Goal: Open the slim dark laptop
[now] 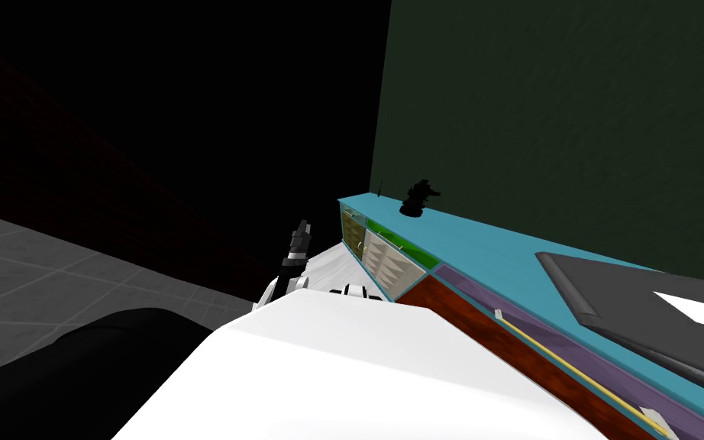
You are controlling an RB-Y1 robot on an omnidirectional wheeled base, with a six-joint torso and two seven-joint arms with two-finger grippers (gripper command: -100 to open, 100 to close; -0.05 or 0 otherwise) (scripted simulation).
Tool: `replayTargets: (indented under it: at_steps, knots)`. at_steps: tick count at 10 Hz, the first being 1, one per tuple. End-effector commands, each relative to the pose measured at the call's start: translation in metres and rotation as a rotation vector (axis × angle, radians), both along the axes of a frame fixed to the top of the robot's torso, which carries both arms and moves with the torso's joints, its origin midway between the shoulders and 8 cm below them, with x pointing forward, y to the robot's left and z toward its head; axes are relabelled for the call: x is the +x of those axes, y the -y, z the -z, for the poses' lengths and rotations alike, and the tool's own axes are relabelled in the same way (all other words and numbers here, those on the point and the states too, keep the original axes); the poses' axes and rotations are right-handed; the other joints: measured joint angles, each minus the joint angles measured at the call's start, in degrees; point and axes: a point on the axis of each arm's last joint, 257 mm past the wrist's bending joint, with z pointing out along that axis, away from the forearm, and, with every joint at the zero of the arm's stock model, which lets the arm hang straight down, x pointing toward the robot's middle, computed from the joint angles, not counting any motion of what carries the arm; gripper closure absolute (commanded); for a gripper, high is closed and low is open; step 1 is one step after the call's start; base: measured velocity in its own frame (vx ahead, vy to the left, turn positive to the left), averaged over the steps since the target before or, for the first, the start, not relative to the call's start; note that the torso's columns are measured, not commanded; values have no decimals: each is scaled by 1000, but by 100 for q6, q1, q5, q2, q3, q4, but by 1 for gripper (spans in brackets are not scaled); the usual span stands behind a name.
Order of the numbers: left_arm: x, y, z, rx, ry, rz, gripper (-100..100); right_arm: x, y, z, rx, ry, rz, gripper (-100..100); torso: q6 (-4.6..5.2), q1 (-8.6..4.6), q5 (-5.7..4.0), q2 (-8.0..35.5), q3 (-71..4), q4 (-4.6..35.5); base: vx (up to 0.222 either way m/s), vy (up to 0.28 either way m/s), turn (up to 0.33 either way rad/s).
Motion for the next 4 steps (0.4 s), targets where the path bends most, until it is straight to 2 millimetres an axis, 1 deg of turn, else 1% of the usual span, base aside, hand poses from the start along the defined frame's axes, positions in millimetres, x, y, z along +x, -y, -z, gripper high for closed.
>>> replayTargets:
  at_steps: [1,4]
  knots:
    - [0,0,0,0,0,0,0,0,0,1,2,0,1,0,1,3,3,-1,-2,0,0,0,0]
    - [0,0,0,0,0,0,0,-1,0,2,5,-1,2,0,0,-1,-4,-5,-2,-2,0,0,0]
